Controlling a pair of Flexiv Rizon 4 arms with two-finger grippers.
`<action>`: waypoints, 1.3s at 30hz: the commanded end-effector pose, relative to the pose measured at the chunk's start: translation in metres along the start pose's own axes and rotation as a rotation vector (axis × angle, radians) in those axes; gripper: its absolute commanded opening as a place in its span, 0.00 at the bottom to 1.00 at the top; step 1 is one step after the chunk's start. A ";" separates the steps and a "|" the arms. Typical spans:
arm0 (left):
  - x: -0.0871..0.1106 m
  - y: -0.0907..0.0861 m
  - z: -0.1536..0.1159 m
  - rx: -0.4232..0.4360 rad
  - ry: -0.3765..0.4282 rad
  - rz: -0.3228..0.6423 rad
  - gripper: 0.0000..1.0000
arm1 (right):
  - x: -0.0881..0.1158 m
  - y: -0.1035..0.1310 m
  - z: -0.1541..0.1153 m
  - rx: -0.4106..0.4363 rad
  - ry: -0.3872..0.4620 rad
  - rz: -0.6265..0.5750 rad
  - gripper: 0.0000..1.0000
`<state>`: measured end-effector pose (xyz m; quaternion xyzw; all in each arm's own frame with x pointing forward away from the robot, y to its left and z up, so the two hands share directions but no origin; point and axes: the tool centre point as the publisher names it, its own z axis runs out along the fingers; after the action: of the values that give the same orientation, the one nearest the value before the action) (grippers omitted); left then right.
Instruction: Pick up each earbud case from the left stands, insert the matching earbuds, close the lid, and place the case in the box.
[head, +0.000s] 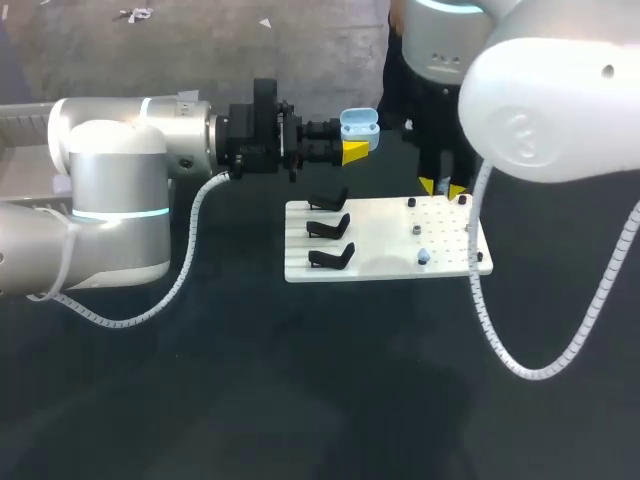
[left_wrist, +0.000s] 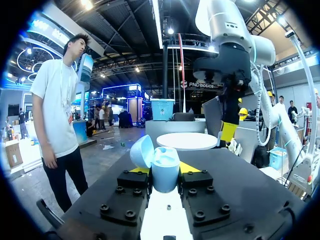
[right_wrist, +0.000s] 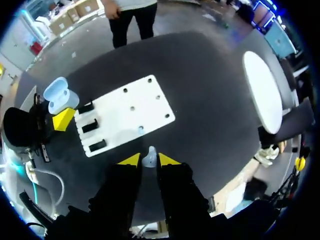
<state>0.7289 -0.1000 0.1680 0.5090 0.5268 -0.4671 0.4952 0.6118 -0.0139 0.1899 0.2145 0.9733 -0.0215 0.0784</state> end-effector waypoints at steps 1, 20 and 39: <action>0.001 -0.002 0.000 -0.008 -0.005 0.005 0.00 | 0.003 0.006 0.000 -0.019 -0.008 0.191 0.00; 0.001 -0.002 0.000 -0.008 -0.005 0.005 0.00 | -0.011 0.031 -0.013 -0.109 0.045 0.210 0.00; 0.001 -0.002 0.000 -0.008 -0.005 0.005 0.00 | -0.059 0.105 -0.043 -0.131 0.005 0.018 0.00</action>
<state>0.7289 -0.1000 0.1680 0.5090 0.5268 -0.4671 0.4952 0.6905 0.0505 0.2384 0.2188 0.9682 0.0639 0.1033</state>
